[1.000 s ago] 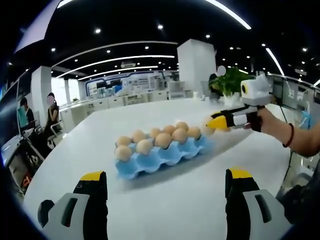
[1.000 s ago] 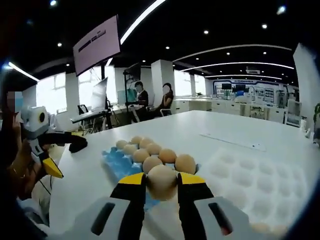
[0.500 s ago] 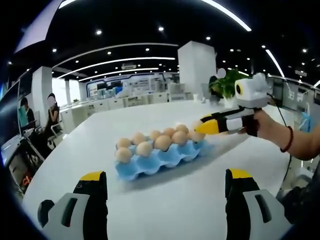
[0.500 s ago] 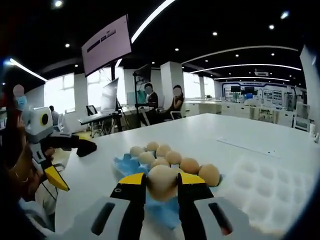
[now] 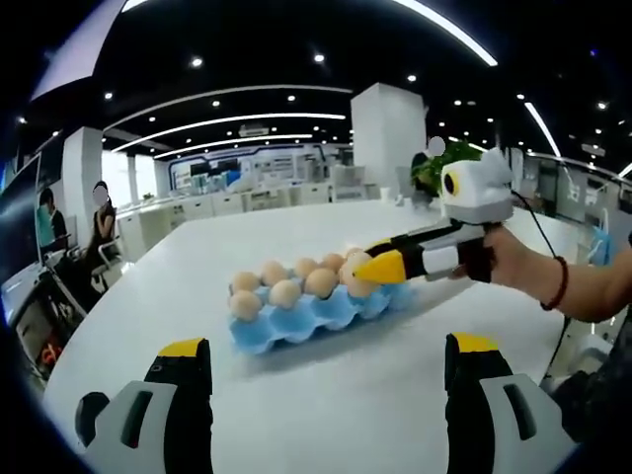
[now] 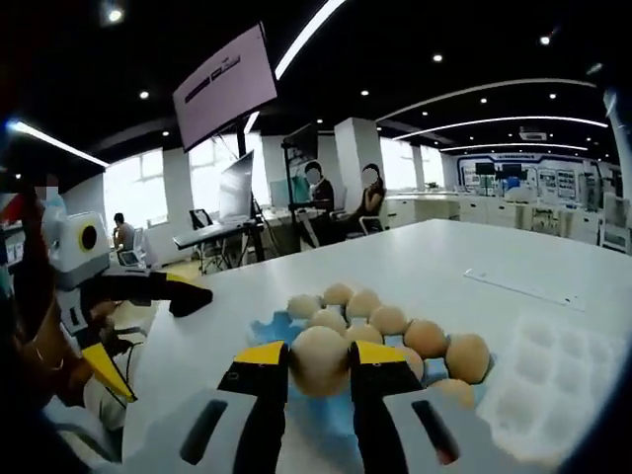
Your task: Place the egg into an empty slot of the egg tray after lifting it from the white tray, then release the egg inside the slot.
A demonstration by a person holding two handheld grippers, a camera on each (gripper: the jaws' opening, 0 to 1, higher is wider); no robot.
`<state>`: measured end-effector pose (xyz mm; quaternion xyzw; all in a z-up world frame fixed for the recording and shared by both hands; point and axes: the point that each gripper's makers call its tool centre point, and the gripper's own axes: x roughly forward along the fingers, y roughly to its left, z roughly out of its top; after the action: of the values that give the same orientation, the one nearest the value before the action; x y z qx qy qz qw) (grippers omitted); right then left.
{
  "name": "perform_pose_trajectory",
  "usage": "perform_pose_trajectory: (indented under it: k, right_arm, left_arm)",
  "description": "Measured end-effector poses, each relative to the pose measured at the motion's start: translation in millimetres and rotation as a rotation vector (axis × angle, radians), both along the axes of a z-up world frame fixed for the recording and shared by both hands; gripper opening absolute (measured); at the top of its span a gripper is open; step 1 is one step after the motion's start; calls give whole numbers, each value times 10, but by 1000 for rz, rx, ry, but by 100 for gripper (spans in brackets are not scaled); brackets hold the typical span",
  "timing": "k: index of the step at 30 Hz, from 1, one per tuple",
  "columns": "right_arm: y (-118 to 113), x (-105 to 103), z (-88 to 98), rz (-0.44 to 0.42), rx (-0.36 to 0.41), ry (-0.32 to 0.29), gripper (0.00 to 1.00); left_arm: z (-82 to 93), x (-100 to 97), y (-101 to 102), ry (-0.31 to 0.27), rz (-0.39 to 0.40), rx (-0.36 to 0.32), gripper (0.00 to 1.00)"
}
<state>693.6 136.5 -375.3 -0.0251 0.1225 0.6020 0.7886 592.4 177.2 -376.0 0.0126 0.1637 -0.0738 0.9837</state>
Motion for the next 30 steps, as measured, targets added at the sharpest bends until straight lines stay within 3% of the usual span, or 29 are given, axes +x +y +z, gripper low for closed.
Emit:
perform_pose_trajectory:
  k: [12,25,30]
  right_arm:
    - [344,-104,-25,63,-3,18,26]
    - [793,-386,-37,128,-24,-8,25]
    - [905,-384,-41,133,-22,-1,25]
  left_arm:
    - [35,-68,74,-1,9,-2,100]
    - [13,-109,159,4,37,6,100]
    - [-1,-137,179,5,45,6,100]
